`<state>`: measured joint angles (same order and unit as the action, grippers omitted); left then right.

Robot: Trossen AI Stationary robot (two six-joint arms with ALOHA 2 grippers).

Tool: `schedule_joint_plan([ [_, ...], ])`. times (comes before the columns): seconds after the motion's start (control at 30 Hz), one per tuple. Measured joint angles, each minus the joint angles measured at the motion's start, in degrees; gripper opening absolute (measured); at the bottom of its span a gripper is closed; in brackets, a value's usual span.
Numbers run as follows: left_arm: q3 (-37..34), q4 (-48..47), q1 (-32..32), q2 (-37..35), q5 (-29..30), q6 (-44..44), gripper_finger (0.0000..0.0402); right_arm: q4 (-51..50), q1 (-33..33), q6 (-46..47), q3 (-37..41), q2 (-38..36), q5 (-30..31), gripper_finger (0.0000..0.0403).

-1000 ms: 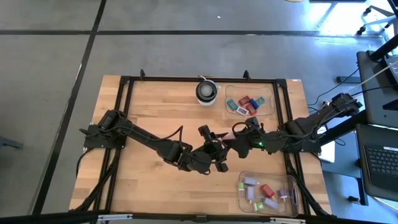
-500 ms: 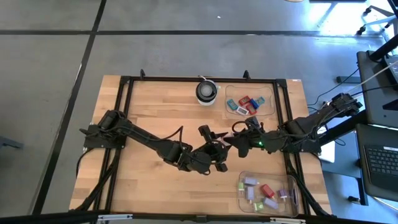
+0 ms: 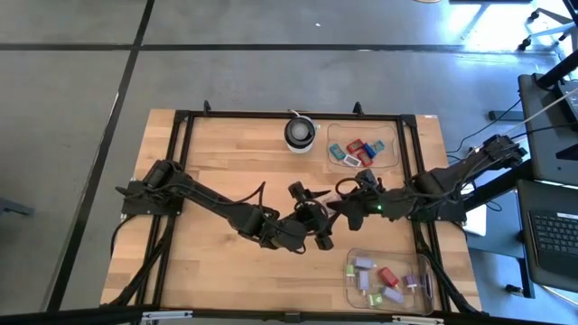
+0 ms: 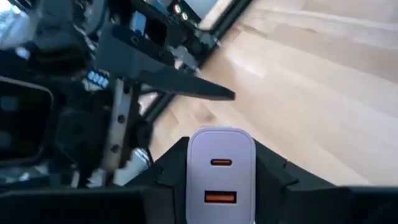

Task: Pick & Place Office items
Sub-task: Put the white charger adapter into the bottom transparent bin

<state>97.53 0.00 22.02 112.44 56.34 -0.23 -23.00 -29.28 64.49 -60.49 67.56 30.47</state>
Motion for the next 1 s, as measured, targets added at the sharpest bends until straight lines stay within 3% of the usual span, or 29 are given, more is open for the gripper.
schedule_joint_plan([
  [0.13,0.0,-0.4,0.4,0.0,-3.8,-3.5,0.0282,-6.1,0.0,1.2,0.0,-1.2,-4.5,0.0116],
  [0.4,0.0,-0.5,1.0,-0.1,-18.2,-10.6,0.0280,-17.5,-1.8,8.0,0.2,-2.2,-17.9,0.0116],
  [0.5,0.0,-1.8,1.3,-0.1,-18.4,-12.4,0.0279,-17.6,-4.8,10.9,0.1,-1.6,-20.9,0.0116],
  [0.73,0.0,-2.0,1.9,-0.1,-18.1,-14.0,0.0278,-18.8,-14.1,18.5,0.1,1.0,-20.6,0.0123],
  [1.0,0.0,-1.9,2.0,-0.1,-17.4,-15.7,0.0276,-19.1,-24.6,28.8,0.1,8.5,-23.6,0.0125],
])
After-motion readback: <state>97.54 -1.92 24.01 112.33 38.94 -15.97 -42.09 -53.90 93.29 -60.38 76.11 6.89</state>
